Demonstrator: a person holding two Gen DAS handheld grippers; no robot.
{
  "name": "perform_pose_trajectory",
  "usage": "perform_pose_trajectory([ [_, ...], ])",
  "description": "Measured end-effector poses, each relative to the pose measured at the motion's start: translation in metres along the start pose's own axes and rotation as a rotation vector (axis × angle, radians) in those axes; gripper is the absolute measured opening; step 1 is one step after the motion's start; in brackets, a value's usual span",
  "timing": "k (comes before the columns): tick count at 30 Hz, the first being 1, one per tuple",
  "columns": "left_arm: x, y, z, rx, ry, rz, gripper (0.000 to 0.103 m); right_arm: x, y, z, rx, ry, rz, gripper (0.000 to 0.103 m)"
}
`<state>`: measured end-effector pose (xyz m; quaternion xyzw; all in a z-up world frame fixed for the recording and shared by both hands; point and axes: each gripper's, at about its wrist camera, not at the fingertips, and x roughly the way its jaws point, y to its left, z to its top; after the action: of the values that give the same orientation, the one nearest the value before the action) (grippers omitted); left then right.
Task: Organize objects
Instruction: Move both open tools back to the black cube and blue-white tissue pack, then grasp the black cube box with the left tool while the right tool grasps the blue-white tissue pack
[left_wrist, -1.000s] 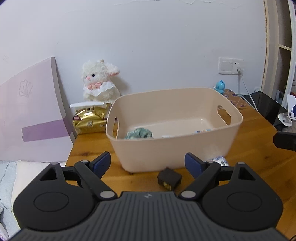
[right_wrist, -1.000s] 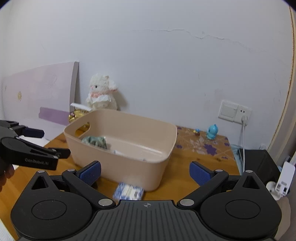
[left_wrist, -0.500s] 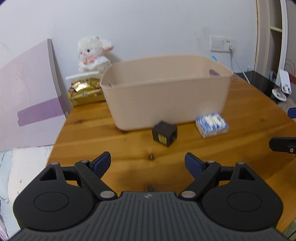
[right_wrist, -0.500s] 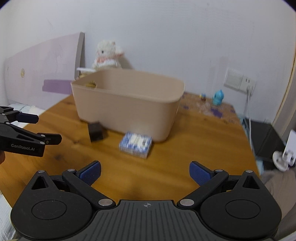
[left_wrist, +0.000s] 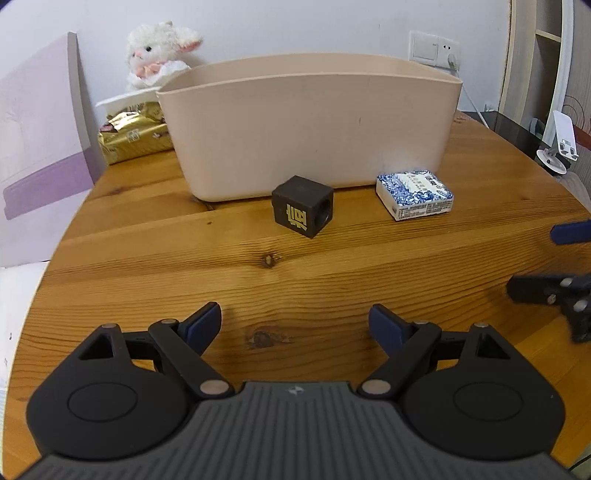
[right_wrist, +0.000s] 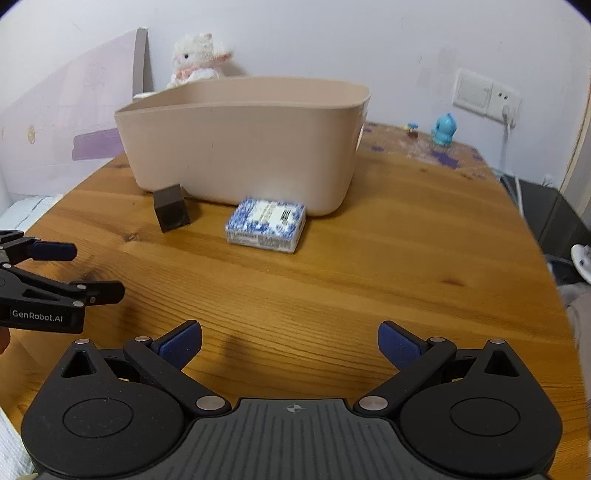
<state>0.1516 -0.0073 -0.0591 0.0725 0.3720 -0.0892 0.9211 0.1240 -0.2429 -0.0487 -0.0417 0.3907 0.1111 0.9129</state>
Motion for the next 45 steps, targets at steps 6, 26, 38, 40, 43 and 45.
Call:
perform_pose_trajectory([
  [6, 0.016, 0.000, 0.009, 0.003, 0.002, -0.003, 0.088, 0.023, 0.005, 0.004, 0.015, 0.001, 0.013, 0.103],
  [26, 0.066, 0.025, 0.046, -0.024, -0.051, -0.056, 0.094, 0.080, 0.023, 0.041, -0.014, -0.057, -0.010, 0.103],
  [38, 0.074, 0.030, 0.056, 0.028, -0.091, -0.122, 0.070, 0.092, 0.030, 0.053, 0.008, -0.067, -0.036, 0.100],
  [40, 0.072, 0.027, 0.055, 0.041, -0.103, -0.138, 0.056, 0.091, 0.031, 0.055, 0.008, -0.072, -0.030, 0.090],
  [43, 0.069, 0.021, 0.055, 0.068, -0.108, -0.152, 0.047, 0.088, 0.034, 0.057, -0.001, -0.076, -0.022, 0.069],
  [45, 0.068, 0.018, 0.055, 0.085, -0.112, -0.139, 0.047, 0.086, 0.034, 0.057, 0.010, -0.073, -0.019, 0.064],
])
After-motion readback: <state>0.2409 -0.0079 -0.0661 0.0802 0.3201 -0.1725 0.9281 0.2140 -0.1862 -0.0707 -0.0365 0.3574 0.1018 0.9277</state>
